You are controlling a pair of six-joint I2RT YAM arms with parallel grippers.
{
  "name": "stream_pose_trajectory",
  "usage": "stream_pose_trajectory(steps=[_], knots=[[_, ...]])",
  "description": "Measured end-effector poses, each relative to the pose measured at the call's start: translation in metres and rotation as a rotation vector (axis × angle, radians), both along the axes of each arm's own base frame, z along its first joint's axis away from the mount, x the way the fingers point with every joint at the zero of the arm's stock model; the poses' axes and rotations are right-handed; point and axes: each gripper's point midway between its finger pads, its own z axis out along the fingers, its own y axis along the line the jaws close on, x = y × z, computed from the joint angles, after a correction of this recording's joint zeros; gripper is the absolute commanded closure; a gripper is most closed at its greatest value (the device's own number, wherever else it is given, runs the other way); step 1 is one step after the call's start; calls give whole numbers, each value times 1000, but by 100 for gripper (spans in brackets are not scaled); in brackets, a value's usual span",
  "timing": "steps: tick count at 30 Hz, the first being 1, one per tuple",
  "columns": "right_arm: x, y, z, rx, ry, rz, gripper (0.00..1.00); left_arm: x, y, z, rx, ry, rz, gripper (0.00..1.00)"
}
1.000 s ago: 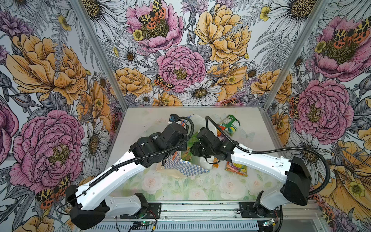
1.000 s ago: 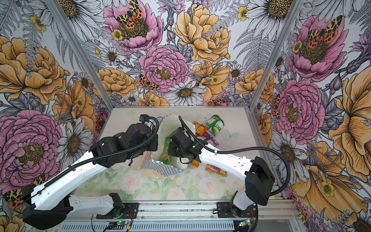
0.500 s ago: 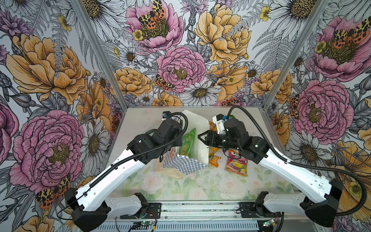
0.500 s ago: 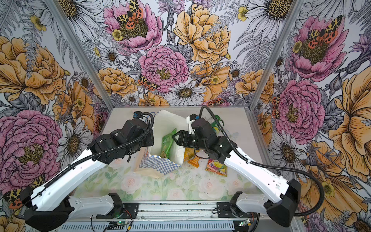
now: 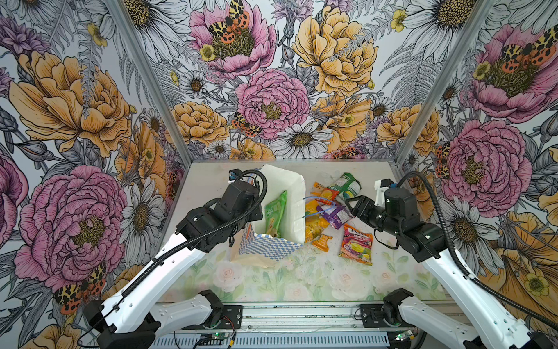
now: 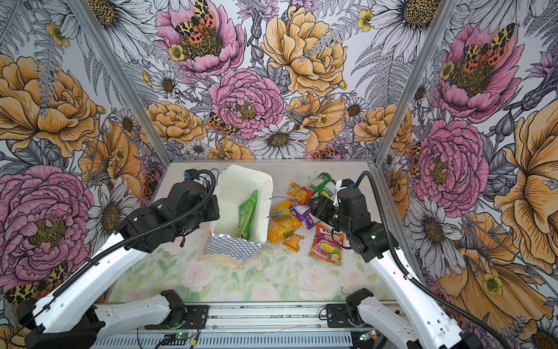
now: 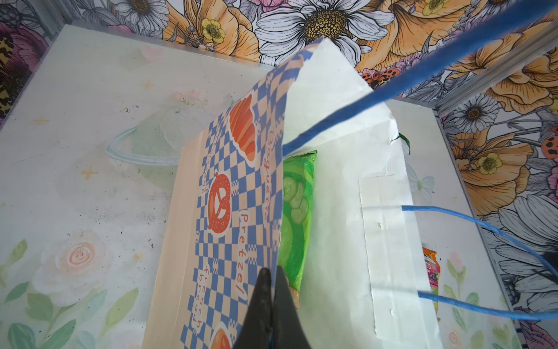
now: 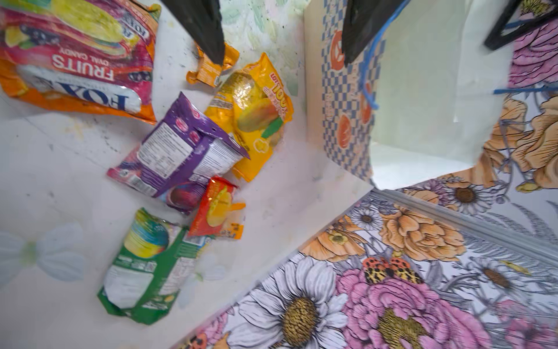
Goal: Place the snacks into the paper bag
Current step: 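Withdraw the right gripper from the bag toward the snack pile, then grasp the yellow mango candy bag with the right gripper while the left holds the bag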
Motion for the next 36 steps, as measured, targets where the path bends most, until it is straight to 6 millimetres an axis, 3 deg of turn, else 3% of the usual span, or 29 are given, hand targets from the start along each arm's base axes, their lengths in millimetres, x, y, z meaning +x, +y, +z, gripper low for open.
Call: stream_pose_trajectory(steps=[4, 7, 14, 19, 27, 36], knots=[[3, 6, -56, -24, 141, -9, 33, -2, 6, 2, -11, -8, 10, 100], [2, 19, -86, -37, 208, 11, 33, -4, 11, 2, -15, -12, 18, 100], [17, 55, -122, -50, 256, 69, 33, -8, 18, -3, -15, -9, 27, 100], [25, 65, -151, -71, 308, 75, 33, -9, 19, -3, -16, -11, 30, 100], [37, 81, -169, -68, 337, 97, 26, -10, 20, -3, -21, -13, 32, 100], [26, 112, -168, -8, 343, 123, 27, -11, 22, -7, -22, -7, 38, 100]])
